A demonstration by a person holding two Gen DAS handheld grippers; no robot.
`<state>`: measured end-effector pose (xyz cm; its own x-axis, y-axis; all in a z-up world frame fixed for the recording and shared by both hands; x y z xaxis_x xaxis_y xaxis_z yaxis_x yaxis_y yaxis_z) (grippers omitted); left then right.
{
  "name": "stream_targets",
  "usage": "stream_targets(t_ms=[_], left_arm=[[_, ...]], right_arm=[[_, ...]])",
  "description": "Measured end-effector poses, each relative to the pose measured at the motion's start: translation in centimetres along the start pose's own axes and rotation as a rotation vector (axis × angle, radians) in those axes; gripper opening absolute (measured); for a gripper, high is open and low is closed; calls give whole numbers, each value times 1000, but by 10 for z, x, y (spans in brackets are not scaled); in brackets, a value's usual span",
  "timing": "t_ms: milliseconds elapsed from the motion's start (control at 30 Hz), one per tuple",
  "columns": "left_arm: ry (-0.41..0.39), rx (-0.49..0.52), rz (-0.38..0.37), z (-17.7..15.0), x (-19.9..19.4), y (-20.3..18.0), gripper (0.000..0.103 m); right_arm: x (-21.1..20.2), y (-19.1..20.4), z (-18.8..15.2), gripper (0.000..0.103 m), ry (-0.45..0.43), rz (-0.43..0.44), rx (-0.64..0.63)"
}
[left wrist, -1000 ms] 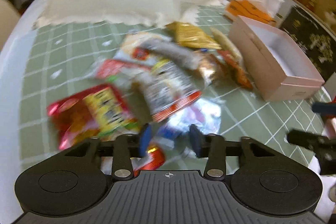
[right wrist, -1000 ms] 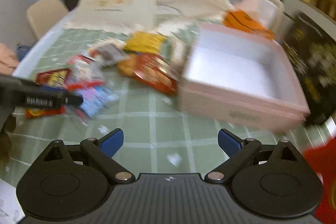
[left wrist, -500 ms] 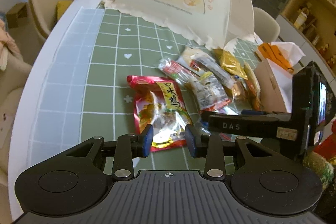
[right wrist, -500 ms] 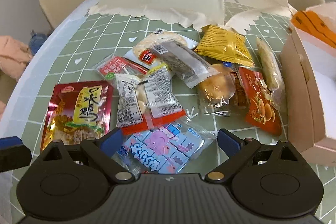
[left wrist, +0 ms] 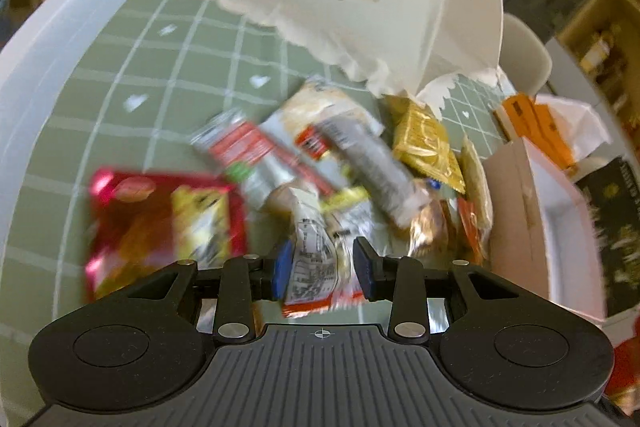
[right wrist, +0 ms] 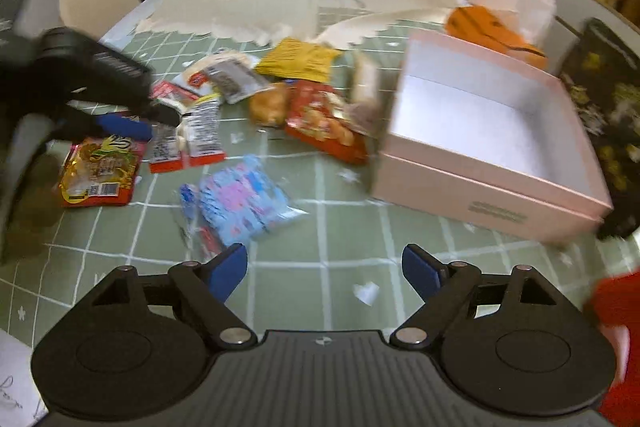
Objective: Organize snacks
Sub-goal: 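Reach the left tool into the snack pile and grasp the white packet, then lift the white packet with the left tool while the right tool approaches the blue candy packet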
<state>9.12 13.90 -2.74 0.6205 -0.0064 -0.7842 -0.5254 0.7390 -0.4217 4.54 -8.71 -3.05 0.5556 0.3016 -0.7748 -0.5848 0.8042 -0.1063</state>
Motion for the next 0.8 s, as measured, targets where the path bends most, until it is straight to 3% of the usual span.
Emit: stream_targets(t_ms=[67, 133, 400, 500, 700, 800], left_arm=[[1, 82, 34, 1, 13, -14, 40], [4, 151, 66, -1, 23, -25, 48], [-20, 390, 81, -25, 28, -49, 52], [-9, 404, 80, -24, 29, -50, 54], [8, 437, 71, -24, 27, -47, 53], [1, 439, 71, -25, 19, -34, 53]], right_arm=[[-3, -9, -7, 86, 9, -8, 27], [-5, -14, -16, 86, 21, -5, 46], [5, -4, -28, 86, 57, 33, 28], [8, -1, -27, 86, 61, 45, 23], [10, -23, 2, 86, -2, -25, -2], [18, -33, 17, 86, 5, -4, 29]])
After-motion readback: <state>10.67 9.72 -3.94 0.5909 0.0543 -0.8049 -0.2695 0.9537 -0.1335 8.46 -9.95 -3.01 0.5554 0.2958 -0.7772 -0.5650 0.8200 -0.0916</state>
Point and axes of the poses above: each gripper's, at about its wrist camera, not at the fingertips, and x roughly the way its jaws point, y to its left, z to its top, the point moved 8 cm from there along x, roughly the way its jaws point, and after that the axes turned 8 degrees about -x, right-handed, at the moved point
